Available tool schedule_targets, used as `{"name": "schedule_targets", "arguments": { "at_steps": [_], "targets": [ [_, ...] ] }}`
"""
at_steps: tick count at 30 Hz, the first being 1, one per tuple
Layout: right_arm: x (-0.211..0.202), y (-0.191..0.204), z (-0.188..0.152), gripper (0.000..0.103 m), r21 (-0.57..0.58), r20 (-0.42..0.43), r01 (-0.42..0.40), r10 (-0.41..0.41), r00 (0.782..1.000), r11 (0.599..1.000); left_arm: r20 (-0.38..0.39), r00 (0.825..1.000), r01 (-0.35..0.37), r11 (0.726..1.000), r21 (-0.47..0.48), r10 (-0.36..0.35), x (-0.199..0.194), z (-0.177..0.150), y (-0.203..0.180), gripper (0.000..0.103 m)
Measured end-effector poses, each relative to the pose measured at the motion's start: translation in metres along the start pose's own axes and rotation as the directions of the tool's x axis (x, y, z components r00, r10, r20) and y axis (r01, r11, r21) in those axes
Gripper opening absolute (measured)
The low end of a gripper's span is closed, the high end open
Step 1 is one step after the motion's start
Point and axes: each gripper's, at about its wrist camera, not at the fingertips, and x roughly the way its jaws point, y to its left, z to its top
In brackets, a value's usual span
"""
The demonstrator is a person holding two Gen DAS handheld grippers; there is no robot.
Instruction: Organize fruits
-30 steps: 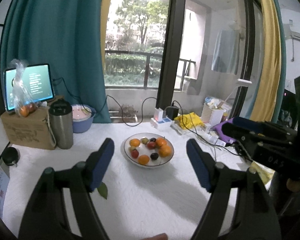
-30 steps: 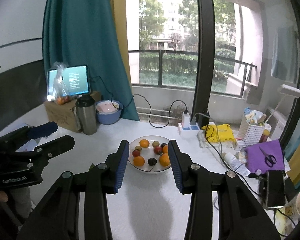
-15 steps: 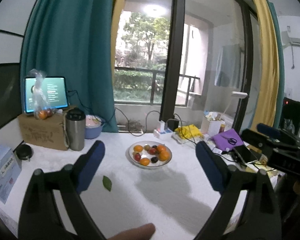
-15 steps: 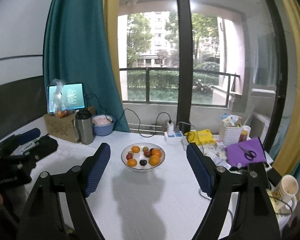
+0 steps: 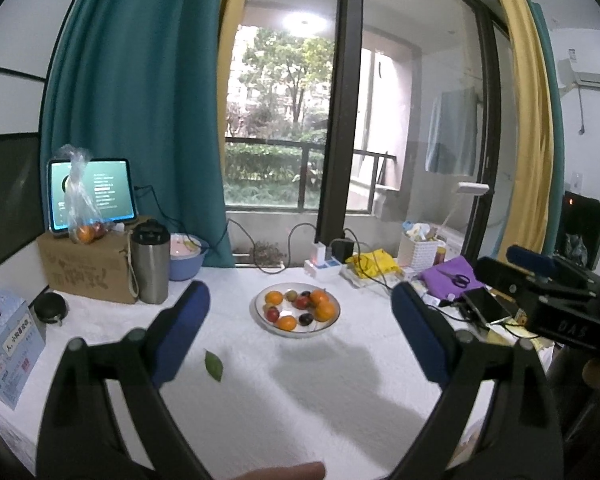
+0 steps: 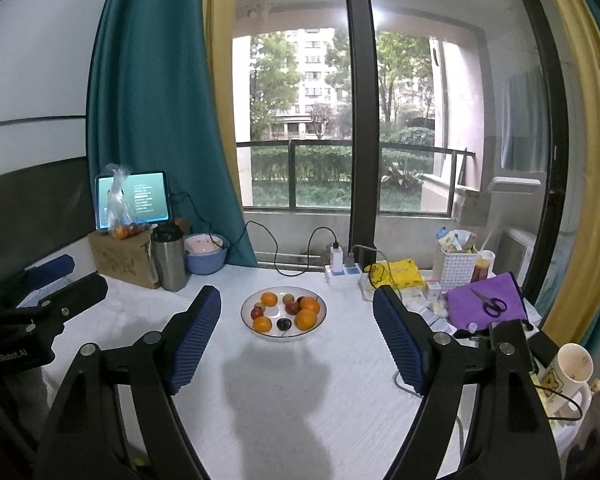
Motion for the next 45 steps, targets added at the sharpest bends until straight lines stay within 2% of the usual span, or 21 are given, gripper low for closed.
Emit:
{"name": "schedule_targets", "arguments": {
  "at_steps": [45],
  "targets": [
    [0.0021,-0.0005,-0.0056,0.081,0.002,-0.015,-0.002,0.002,1.000,1.000,-0.022,0.999,0.032,0.999,-0.010,-0.033,0.0034,-0.0047,-0.0008,0.093]
  ]
}}
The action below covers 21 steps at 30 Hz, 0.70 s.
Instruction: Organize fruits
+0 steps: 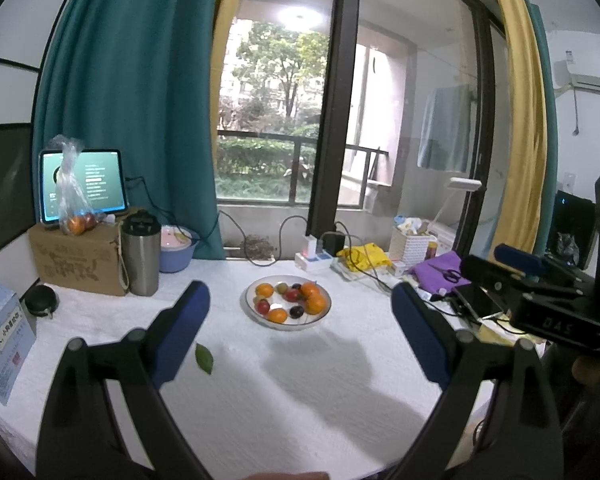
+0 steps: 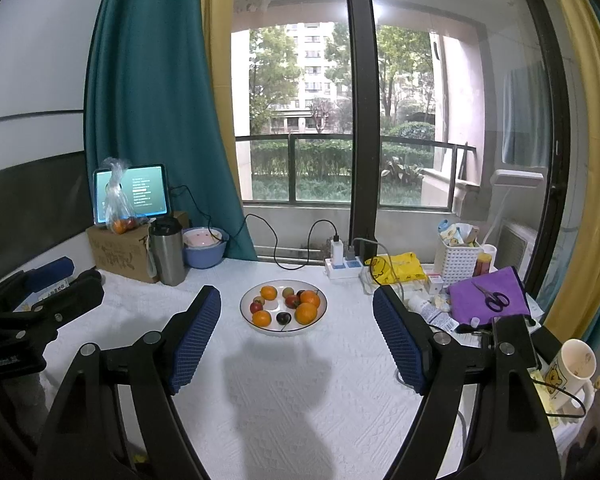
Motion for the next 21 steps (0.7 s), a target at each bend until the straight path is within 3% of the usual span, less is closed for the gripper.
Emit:
{"name": "schedule_targets", "arguments": {
  "at_steps": [21],
  "targets": [
    [0.0016,-0.0042,-0.0050,0.081,0.004,-0.010,0.001,-0.001,1.000,1.000,-0.009,1.000,-0.002,1.000,-0.008,0.002,0.0023,-0.0029,-0.0005,0.093]
  ]
}}
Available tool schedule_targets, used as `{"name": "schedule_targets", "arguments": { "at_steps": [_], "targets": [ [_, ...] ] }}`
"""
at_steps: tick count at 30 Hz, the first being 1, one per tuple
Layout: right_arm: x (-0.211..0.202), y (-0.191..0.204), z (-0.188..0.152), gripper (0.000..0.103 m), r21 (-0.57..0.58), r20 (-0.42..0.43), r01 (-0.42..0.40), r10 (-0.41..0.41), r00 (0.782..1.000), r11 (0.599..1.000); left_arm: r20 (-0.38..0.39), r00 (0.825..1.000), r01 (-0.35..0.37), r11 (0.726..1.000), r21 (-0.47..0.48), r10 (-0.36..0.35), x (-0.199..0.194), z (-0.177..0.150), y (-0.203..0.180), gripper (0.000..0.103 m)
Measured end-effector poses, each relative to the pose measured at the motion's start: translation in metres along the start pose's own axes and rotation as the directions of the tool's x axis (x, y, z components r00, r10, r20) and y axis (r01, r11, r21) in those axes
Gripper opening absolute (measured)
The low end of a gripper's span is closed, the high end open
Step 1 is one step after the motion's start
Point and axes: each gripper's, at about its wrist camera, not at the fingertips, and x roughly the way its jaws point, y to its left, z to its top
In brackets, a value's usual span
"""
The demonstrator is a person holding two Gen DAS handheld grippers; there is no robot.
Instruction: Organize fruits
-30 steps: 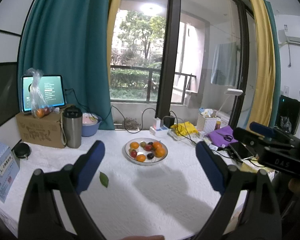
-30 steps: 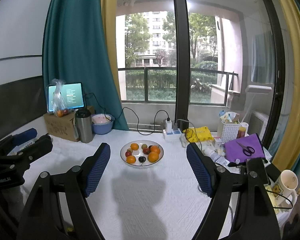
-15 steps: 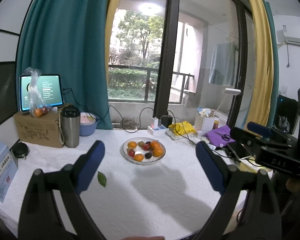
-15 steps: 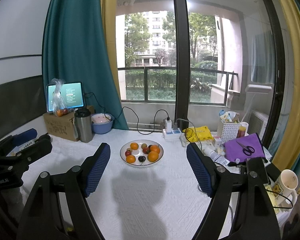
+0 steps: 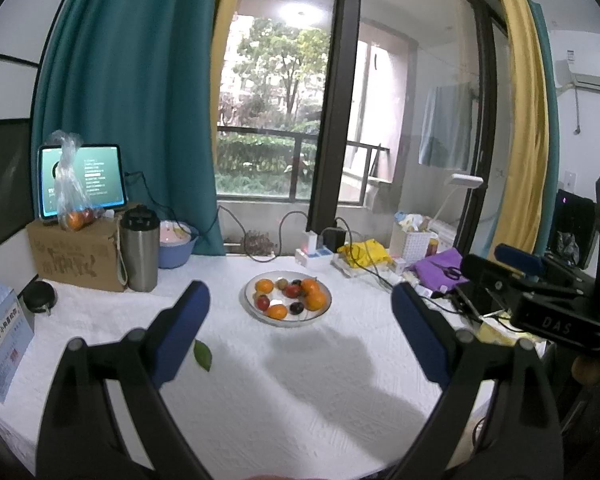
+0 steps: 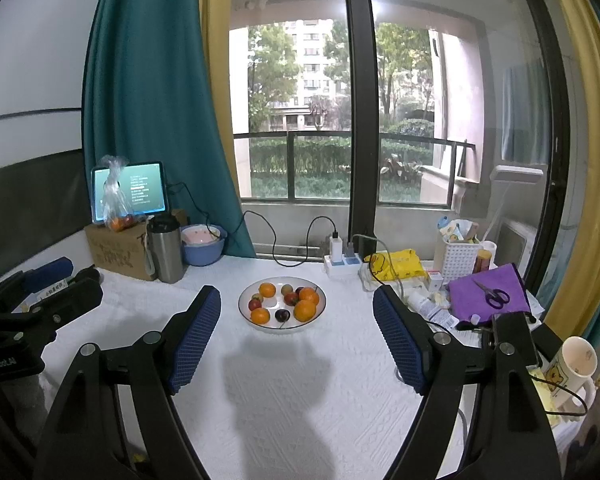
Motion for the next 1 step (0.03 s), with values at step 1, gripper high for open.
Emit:
{"name": "schedule_targets", "arguments": {
  "at_steps": [1],
  "targets": [
    [0.0000,-0.0003,-0.0005,0.081,0.000,-0.001,0.000,0.000,1.000,1.000,-0.001,1.000,-0.001,1.000,-0.002,0.001,0.0003,-0.0005,-0.0002,0.093]
  ]
}}
